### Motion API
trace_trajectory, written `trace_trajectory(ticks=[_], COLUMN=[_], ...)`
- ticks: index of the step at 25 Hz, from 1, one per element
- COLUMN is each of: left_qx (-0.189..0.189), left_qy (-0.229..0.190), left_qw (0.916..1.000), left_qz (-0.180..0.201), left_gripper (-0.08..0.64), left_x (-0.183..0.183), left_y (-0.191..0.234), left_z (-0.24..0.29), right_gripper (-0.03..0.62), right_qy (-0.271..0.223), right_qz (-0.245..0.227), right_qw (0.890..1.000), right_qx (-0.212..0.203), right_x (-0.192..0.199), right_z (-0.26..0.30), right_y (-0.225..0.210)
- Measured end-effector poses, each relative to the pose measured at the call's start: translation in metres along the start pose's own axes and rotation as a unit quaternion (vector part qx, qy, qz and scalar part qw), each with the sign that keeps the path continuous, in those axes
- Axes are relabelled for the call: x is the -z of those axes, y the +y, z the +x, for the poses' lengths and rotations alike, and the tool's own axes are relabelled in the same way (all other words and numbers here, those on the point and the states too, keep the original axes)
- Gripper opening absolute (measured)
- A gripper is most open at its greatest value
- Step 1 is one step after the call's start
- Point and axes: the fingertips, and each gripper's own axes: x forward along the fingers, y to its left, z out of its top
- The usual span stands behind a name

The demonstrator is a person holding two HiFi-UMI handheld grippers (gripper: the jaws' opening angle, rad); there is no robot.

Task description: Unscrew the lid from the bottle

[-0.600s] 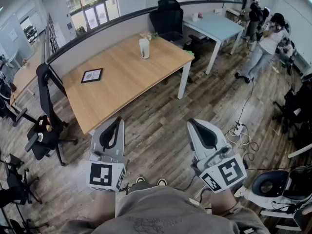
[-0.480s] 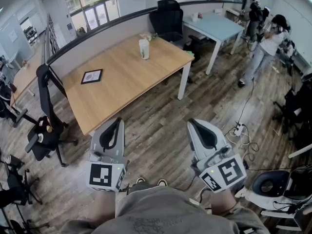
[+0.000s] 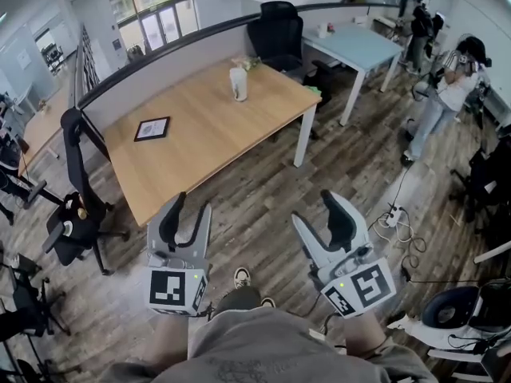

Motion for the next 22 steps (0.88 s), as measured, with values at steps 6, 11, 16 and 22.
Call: trace_trajectory(ticks=[6,11,16,22], left_qx=[-0.008,0.004,0.011,0.025], left_qy=[0.01,0.012,0.019,0.024], left_qw=[0.9999,0.9999,0.9997,0.9993], left_qz=[-0.007,-0.006,-0.011,-0.01], left_gripper=[0.357,0.357,0.357,0.357], left_x=[0.02,0.027,0.035,0.041], left_y=[0.019,0.03,0.06,0.102], left_z=[0.03,0.076,0.123,0.186], right_gripper=[0.244,0.242,0.242,0.242], right_qy=[0.013,0.024,0.04,0.057], right_qz=[-0.019,-0.016,-0.022,-0.022], right_qw=[1.0,0.999,0.999,0.998], right_qx=[0.014,0.017,0.02,0.025], right_x=[0.018,0.026,0.032,0.038], right_z=[0.029,0.065,0.117,0.188], right_y=[-0.013,-0.043,-0.065,-0.09])
